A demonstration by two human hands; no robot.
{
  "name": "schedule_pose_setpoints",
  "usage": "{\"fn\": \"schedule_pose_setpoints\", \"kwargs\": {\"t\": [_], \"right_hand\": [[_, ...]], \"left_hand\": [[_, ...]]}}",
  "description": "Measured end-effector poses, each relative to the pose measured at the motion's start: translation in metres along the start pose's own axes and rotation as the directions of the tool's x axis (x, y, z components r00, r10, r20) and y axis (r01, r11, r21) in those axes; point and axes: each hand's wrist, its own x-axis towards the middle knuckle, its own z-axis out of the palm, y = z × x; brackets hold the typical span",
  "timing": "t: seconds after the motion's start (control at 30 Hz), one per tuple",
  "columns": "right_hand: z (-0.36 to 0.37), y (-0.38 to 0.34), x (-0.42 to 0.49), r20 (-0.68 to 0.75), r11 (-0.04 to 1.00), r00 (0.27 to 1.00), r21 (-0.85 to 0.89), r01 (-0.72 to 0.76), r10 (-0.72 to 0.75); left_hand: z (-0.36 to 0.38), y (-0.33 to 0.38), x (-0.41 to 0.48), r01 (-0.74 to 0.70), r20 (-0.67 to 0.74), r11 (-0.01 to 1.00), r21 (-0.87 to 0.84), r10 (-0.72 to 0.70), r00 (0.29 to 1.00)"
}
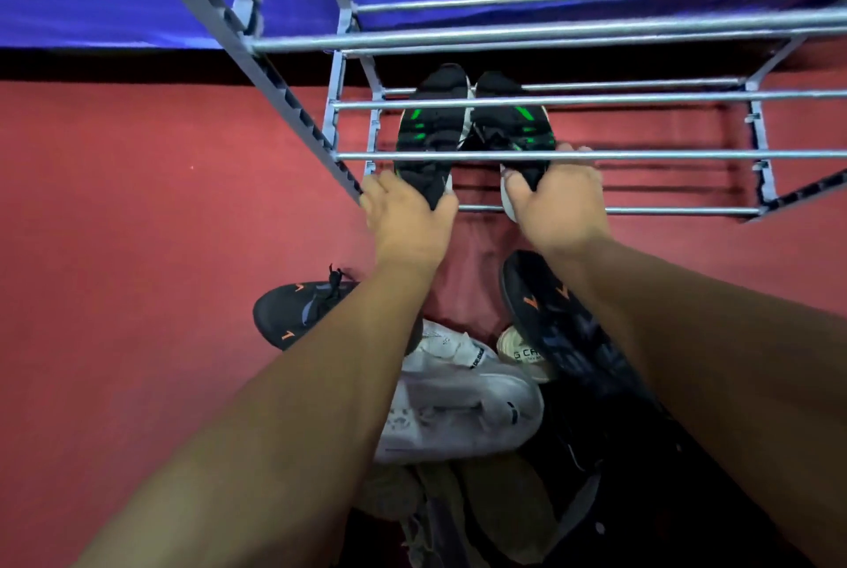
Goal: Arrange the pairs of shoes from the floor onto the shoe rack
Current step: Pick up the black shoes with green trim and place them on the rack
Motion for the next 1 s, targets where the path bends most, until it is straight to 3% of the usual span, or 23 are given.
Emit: {"fn": "schedule_pose_setpoints", "kwargs": {"t": [0.07, 0.2, 0.4, 0.53, 0.77, 1.0], "right_hand": [[0.012, -0.013, 0.011, 0.008, 0.996, 1.000, -0.092, 0.011, -0.010], [0.036, -0.023, 0.021, 0.216, 0.969, 0.976, -0.243, 0.031, 0.023], [0.035, -0.010, 0.012, 0.242, 0.985, 0.970, -0.161, 0.069, -0.028], [0.035, -0.007, 0.010, 0.149, 0.997, 0.989, -0.072, 0.033, -0.022], [0.041, -0.010, 0.000, 0.228, 0.994, 0.974, -0.108, 0.015, 0.010], [0.038, -0.008, -0.002, 0.283, 0.995, 0.954, -0.006, -0.099, 0.097]], "left_hand": [[0.010, 0.006, 0.012, 0.012, 0.004, 0.998, 0.066, -0.012, 1.000], [0.030, 0.001, 0.025, 0.050, 0.039, 0.986, 0.156, -0.057, 0.998], [0.033, -0.026, 0.024, -0.011, 0.139, 1.000, 0.015, 0.009, 0.990], [0.032, -0.030, 0.020, -0.041, 0.141, 0.996, -0.085, 0.053, 0.989], [0.029, -0.024, 0.016, -0.050, 0.151, 0.996, -0.074, 0.061, 0.987], [0.031, -0.014, 0.008, -0.059, 0.141, 0.997, -0.055, 0.066, 0.988]]}}
